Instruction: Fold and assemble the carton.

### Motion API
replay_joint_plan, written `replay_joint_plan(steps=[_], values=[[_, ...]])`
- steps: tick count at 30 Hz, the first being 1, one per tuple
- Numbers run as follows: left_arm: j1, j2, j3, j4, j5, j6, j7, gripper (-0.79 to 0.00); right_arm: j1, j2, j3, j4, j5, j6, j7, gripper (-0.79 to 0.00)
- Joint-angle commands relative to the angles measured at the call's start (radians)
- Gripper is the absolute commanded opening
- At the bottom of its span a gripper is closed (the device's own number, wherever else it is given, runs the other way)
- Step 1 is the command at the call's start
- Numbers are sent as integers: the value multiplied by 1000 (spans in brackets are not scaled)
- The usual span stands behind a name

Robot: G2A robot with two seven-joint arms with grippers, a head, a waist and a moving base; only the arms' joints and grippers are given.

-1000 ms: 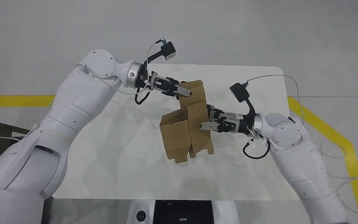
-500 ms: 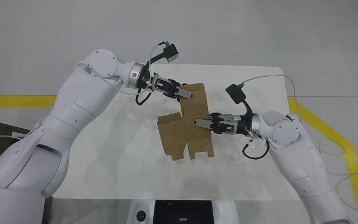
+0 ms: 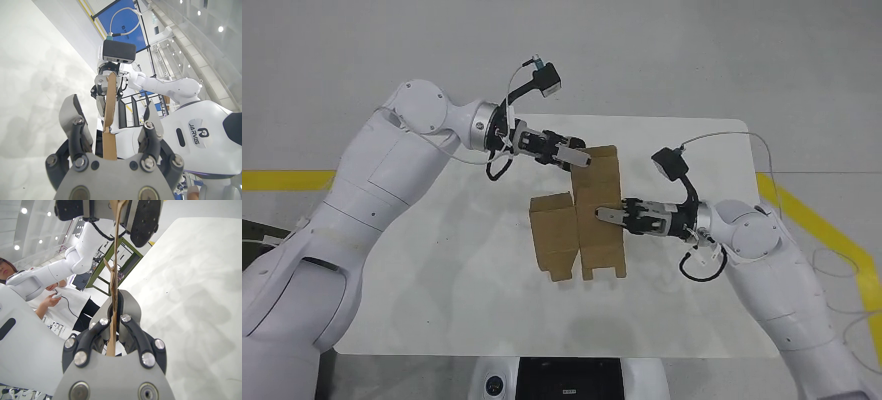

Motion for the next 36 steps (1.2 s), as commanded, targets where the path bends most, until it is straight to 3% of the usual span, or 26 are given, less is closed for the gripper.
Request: replay_joint_plan(steps=[1, 14, 31, 33, 34, 35, 36], values=[[7, 10, -14, -5, 12, -7, 7, 0, -5, 0, 14, 14, 18, 9, -36, -785], [100, 76, -89, -50, 65, -24, 24, 0, -72, -6, 82, 5, 27, 117, -348, -785], [127, 75, -76, -67, 35, -23, 24, 0, -124, -23, 77, -83, 34, 200, -483, -785], [126, 74, -73, -70, 31, -20, 21, -194, -127, -25, 74, -89, 26, 204, -492, -785], [125, 73, -71, -71, 29, -18, 18, -419, -128, -26, 73, -91, 21, 206, -495, -785], [124, 72, -70, -71, 28, -16, 17, -483, -128, -27, 72, -93, 18, 207, -498, -785], [124, 72, -68, -70, 27, -15, 15, -597, -129, -28, 72, -93, 15, 207, -501, -785]])
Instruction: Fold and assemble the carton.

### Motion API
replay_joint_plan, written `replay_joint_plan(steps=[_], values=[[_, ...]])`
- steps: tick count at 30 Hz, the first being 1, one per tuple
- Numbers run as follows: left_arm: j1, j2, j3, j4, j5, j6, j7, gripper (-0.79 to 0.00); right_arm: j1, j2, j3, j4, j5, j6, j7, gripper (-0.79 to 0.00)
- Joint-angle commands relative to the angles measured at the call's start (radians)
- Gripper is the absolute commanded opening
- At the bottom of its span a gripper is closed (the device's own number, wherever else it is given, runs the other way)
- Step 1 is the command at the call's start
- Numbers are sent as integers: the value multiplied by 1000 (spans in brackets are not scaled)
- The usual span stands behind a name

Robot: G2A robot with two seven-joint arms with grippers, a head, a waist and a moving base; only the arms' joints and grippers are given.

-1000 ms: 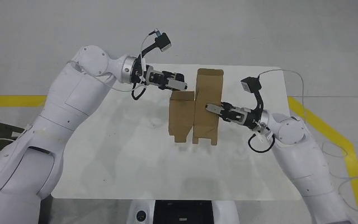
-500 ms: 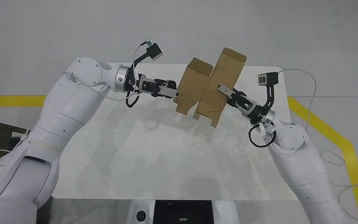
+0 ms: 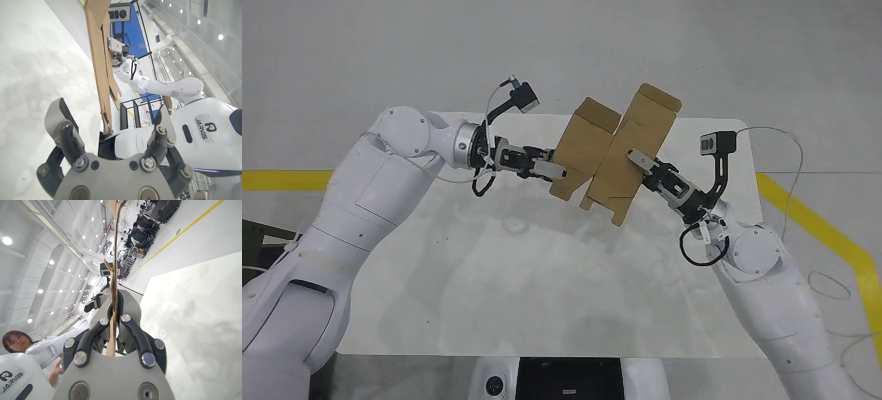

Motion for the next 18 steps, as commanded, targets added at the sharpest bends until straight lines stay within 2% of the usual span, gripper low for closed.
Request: replay_joint_plan(steps=[1, 2, 17, 18], values=[[-1, -1, 2, 1, -4, 2, -2, -751, -1, -2, -1, -2, -5, 0, -4, -785], [-1, -2, 4, 2, -6, 3, -3, -785, -2, -2, -1, -3, -6, 0, -5, -785], [10, -2, -7, 2, -29, 10, -10, -785, -1, -8, 12, -14, -39, -9, 18, -785], [12, -2, -9, 3, -33, 11, -11, -785, -2, -9, 12, -15, -38, -9, 21, -579]])
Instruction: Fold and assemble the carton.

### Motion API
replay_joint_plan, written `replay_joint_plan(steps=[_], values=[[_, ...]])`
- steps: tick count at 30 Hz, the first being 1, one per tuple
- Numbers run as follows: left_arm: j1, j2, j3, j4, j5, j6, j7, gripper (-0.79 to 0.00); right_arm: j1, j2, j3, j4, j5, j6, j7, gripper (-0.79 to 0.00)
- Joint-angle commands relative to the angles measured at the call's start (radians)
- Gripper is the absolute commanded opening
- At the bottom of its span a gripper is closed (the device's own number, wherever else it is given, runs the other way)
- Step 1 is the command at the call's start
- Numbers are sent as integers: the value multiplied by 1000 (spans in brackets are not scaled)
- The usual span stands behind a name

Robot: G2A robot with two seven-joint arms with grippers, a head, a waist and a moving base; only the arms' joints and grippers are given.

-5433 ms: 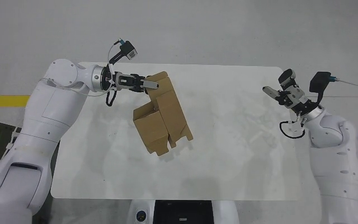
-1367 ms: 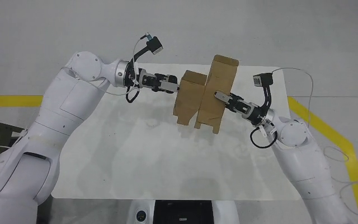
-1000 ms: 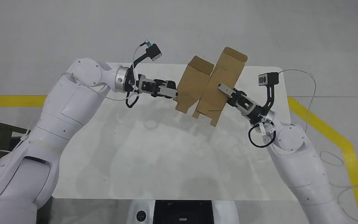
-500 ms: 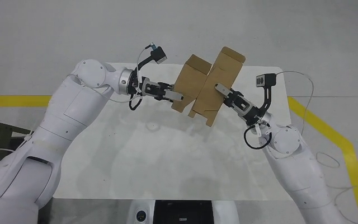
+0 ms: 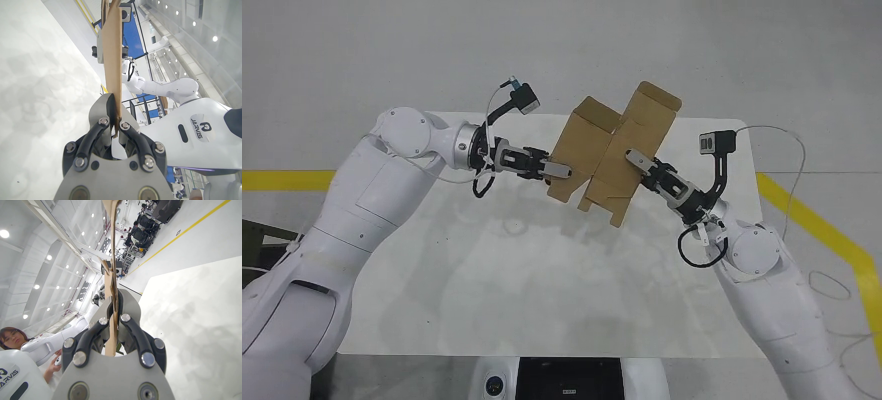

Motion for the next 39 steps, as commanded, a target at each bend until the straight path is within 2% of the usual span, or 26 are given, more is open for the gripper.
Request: replay_joint_plan(steps=[1, 2, 7, 14, 16, 18, 22, 29, 35, 39], values=[[4, 1, -4, 2, -4, 3, -3, -785, -1, -1, 1, -2, 2, -1, 6, -265], [5, 2, -7, 5, -3, 6, -6, -785, -1, -1, 3, -1, 5, 1, 12, 0], [5, 12, -27, 27, -2, 53, -53, -785, -10, 5, 41, 20, 51, 9, 67, 0], [15, 32, -67, 14, -13, 146, -146, -785, -14, 22, 105, 85, 75, -20, 245, 0], [14, 38, -70, 5, 4, 184, -184, -785, -10, 29, 130, 112, 92, -23, 306, 0], [16, 46, -52, -12, 31, 184, -184, -785, -3, 35, 152, 141, 103, -30, 360, 0], [4, 69, 16, -28, 23, 195, -184, -785, 19, 46, 172, 188, 124, -58, 492, 0], [-62, 116, 212, -87, -62, 226, -184, -785, 46, 55, 145, 248, 195, -77, 716, 0], [-155, 147, 383, -109, -153, 184, -184, -785, 45, 52, 95, 234, 258, -72, 770, 0], [-213, 157, 466, -108, -196, 184, -184, -785, 42, 57, 74, 207, 277, -51, 791, 0]])
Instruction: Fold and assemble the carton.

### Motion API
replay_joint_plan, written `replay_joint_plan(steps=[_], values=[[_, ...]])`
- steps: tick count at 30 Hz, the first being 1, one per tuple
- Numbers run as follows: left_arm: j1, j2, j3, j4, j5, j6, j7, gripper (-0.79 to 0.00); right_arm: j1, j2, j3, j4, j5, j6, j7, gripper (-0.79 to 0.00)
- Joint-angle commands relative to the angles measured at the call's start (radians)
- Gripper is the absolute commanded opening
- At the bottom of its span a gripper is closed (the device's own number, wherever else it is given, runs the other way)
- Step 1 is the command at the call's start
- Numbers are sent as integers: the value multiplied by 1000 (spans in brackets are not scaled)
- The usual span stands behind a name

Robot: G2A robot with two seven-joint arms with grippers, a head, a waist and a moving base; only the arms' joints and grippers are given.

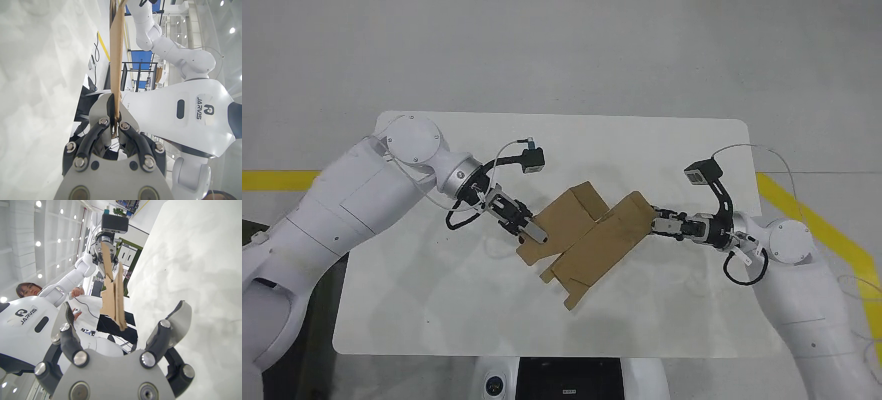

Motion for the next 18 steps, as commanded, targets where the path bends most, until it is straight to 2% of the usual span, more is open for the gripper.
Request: replay_joint_plan(steps=[1, 3, 4, 6, 14, 18], values=[[-25, 4, 36, 3, -19, 0, 0, -785, 0, 3, -7, -6, 4, 4, 4, 0], [-45, 7, 62, 5, -36, 0, 0, -785, 1, 6, -15, -9, 6, 6, 6, 0], [-55, 8, 72, 5, -43, 0, 0, -785, 2, 7, -19, -10, 8, 7, 7, -65], [-69, 10, 90, 6, -54, 0, 0, -785, 5, 9, -28, -13, 11, 8, 8, -428], [-86, 13, 108, 4, -76, 0, 0, -785, 21, 19, -64, -19, 20, 10, 10, -696], [-87, 13, 108, 4, -75, 0, 0, -785, 32, 23, -81, -16, 24, 8, 8, -785]])
